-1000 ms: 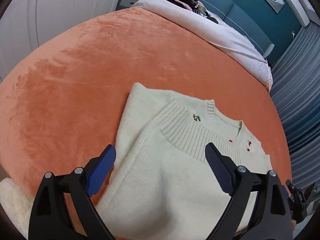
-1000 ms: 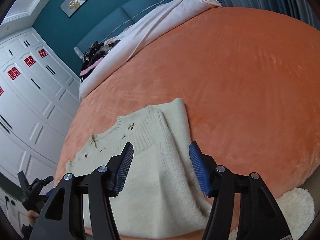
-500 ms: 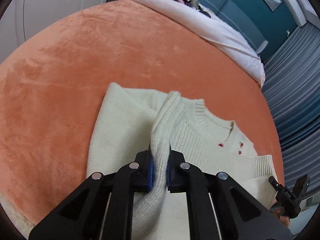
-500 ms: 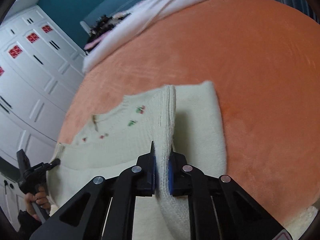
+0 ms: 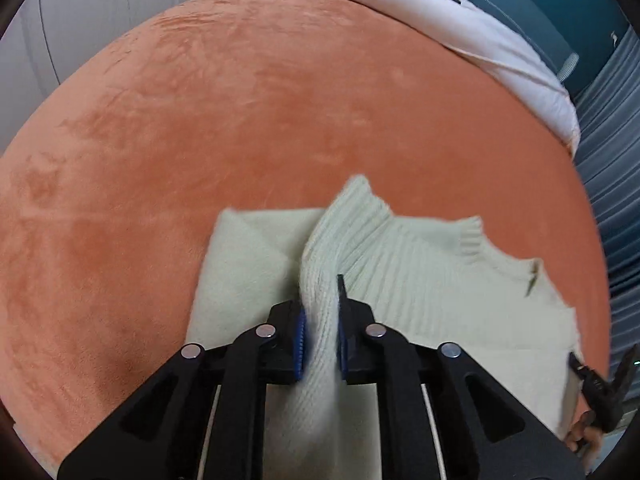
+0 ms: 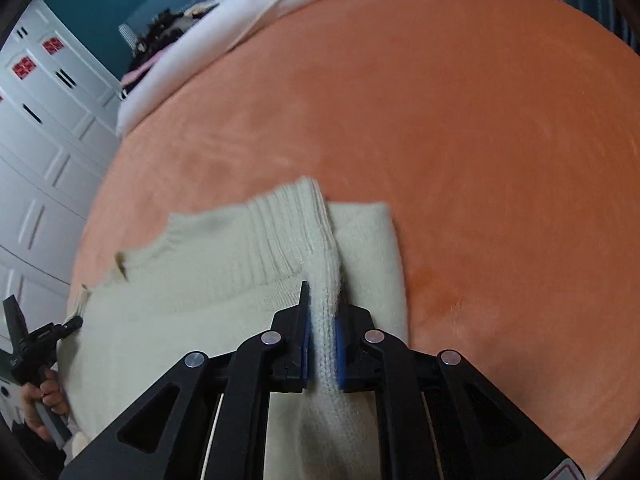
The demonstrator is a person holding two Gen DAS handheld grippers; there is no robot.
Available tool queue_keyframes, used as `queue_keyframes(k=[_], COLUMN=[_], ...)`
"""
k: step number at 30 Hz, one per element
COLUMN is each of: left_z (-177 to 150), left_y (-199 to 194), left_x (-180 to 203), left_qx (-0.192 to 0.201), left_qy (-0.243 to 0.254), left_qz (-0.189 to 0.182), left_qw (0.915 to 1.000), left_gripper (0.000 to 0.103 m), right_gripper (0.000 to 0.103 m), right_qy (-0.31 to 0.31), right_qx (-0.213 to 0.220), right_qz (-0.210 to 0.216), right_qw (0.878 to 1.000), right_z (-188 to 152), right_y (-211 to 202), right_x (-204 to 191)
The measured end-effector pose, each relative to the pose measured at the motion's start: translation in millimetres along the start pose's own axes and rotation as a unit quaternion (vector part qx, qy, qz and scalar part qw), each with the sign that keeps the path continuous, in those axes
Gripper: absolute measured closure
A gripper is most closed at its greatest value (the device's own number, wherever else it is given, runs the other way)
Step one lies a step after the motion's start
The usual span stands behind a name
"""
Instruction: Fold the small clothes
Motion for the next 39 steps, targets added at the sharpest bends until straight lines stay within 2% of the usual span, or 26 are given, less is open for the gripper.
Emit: queue_keyframes(k=[3, 5, 6, 10, 13, 16, 18, 20, 21, 22, 23, 24, 25, 26, 27, 28, 29, 30, 31, 32, 33, 34, 35, 37, 39], left_z=[-10.0, -20.3, -28.3, -78.9, -121.5, -148.5, -152.3, -154.8, -152.5, -152.7, -152.4, -153.7, -155.4, -156.1, -156.7, -157.2, -157.5, -153.0, -150.9, -148.9, -146.3, -145.2, -146.7, -150.1, -154.4], left_y=[-32.6, -67.2, -81.4, -121.1, -119.5, -102.2, -90.9, -82.2, -79.0, -75.1, -71.6, -68.4, -66.3, -66.2, -66.6, -67.1, -69.4, -70.1, -76.4, -83.8, -88.3, -94.9, -101.0, -102.7, -88.7], left_x=[-15.0, -24.5, -27.5, -3.0, 35.1, 58.7, 51.1, 25.7, 5.1, -11.3, -24.5, -35.1, -41.6, -42.4, -39.5, -36.5, -33.1, -31.8, -31.4, -33.6, -37.5, -46.0, -53.2, -70.4, -84.0], left_qx=[0.028, 0.054, 0.062, 0.059, 0.028, 0.01, 0.02, 0.017, 0.015, 0.012, 0.007, 0.0, -0.003, 0.001, 0.006, 0.01, 0.011, 0.009, 0.008, 0.012, 0.018, 0.027, 0.034, 0.033, 0.007], left_qy=[-0.039, -0.049, -0.047, -0.012, 0.025, 0.061, 0.07, 0.049, 0.025, 0.008, -0.003, -0.014, -0.022, -0.021, -0.012, -0.006, -0.007, -0.017, -0.035, -0.051, -0.063, -0.077, -0.089, -0.118, -0.151], left_qz=[-0.014, -0.031, -0.036, -0.066, -0.089, -0.073, -0.032, 0.0, 0.007, 0.012, 0.004, -0.011, -0.027, -0.032, -0.025, -0.014, -0.009, -0.014, -0.027, -0.035, -0.027, -0.004, 0.007, 0.016, 0.011], left_qw=[0.9988, 0.9968, 0.9963, 0.996, 0.9953, 0.9954, 0.9968, 0.9987, 0.9995, 0.9998, 1.0, 0.9998, 0.9994, 0.9993, 0.9996, 0.9998, 0.9999, 0.9997, 0.999, 0.998, 0.9975, 0.9967, 0.9954, 0.9924, 0.9885], left_gripper=[0.069, 0.056, 0.054, 0.054, 0.053, 0.053, 0.054, 0.054, 0.054, 0.059, 0.07, 0.073, 0.076, 0.077, 0.077, 0.076, 0.073, 0.07, 0.061, 0.052, 0.043, 0.031, 0.025, 0.018, 0.017], right_gripper=[0.084, 0.08, 0.08, 0.08, 0.081, 0.087, 0.09, 0.092, 0.094, 0.095, 0.097, 0.1, 0.103, 0.103, 0.103, 0.103, 0.103, 0.093, 0.089, 0.079, 0.063, 0.055, 0.046, 0.044, 0.042], right_qy=[-0.002, -0.029, -0.039, -0.055, -0.091, -0.164, -0.161, -0.101, -0.074, -0.053, -0.03, -0.009, 0.028, 0.065, 0.086, 0.083, 0.068, 0.057, 0.051, 0.048, 0.05, 0.056, 0.068, 0.098, 0.129], right_qx=[0.055, 0.065, 0.061, 0.002, -0.061, -0.091, -0.093, -0.078, -0.064, -0.05, -0.037, -0.029, -0.025, -0.022, -0.019, -0.013, 0.0, 0.01, 0.018, 0.022, 0.025, 0.027, 0.026, 0.013, -0.006], right_qz=[0.012, 0.026, 0.03, 0.094, 0.135, 0.128, 0.091, 0.062, 0.045, 0.025, -0.001, -0.02, -0.016, 0.008, 0.022, 0.018, 0.006, 0.004, 0.001, -0.003, -0.011, -0.022, -0.028, -0.024, -0.017], right_qw=[0.998, 0.997, 0.997, 0.994, 0.985, 0.974, 0.978, 0.99, 0.994, 0.997, 0.999, 0.999, 0.999, 0.998, 0.996, 0.996, 0.998, 0.998, 0.999, 0.999, 0.998, 0.998, 0.997, 0.995, 0.991], right_z=[-3.7, -17.2, -29.2, -88.4, -135.1, -162.9, -161.4, -147.1, -142.9, -137.9, -130.8, -128.0, -127.4, -128.5, -128.2, -128.3, -126.1, -124.5, -122.8, -122.2, -123.1, -123.9, -127.7, -133.8, -136.8], right_y=[-49.0, -77.7, -86.1, -81.7, -53.8, -27.7, -20.4, -24.9, -34.2, -44.9, -56.4, -66.0, -75.3, -81.5, -86.8, -90.6, -96.8, -101.7, -107.0, -109.7, -112.5, -112.7, -113.4, -105.3, -90.0], right_x=[-20.1, -40.0, -49.8, -103.6, -152.5, -181.7, -166.0, -125.0, -100.5, -77.3, -49.8, -26.8, -4.8, 7.9, 14.5, 15.2, 10.7, 5.7, 4.3, 2.2, 3.3, 3.5, 7.7, 13.9, 21.7])
Point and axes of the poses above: each gripper's, at about its wrist camera, not at the fingertips, and y roughly the way its jaws point, x to its right, z to its top, the point moved 6 cm from there along y, roughly the way its jaws point, and after that the axes turned 11 degrees about z, right-handed, at the moved point
